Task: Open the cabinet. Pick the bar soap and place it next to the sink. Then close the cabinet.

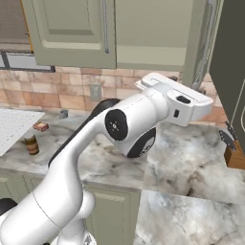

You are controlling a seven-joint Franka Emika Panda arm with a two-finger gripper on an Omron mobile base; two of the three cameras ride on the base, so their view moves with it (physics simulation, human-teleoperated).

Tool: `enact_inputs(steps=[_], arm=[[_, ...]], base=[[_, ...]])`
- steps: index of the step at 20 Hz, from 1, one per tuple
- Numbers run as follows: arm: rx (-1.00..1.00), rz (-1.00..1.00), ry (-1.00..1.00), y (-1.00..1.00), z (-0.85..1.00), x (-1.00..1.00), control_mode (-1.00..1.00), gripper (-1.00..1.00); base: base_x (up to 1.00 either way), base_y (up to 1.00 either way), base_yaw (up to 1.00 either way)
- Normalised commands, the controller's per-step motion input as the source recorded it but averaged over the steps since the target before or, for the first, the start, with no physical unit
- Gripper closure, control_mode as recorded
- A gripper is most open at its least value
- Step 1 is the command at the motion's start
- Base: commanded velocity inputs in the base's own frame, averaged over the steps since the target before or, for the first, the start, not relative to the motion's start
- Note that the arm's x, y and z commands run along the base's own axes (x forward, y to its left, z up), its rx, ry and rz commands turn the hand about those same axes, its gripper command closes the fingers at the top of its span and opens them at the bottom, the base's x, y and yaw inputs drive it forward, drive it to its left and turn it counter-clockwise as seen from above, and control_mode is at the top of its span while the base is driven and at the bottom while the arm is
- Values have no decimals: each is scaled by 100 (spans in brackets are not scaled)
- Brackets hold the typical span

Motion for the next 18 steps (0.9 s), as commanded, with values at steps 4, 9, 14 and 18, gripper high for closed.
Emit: enact_inputs(steps=[4, 9, 14, 18], arm=[[0, 4, 0, -6, -7, 37, -100, -100], [0, 9, 0, 23, -16, 43, -100, -100], [0, 14, 0, 38, -14, 47, -100, -100], [0, 13, 0, 49, -16, 50, -100, -100]], base=[[0, 0, 0], [0, 0, 0], [0, 0, 0], [0, 0, 0]])
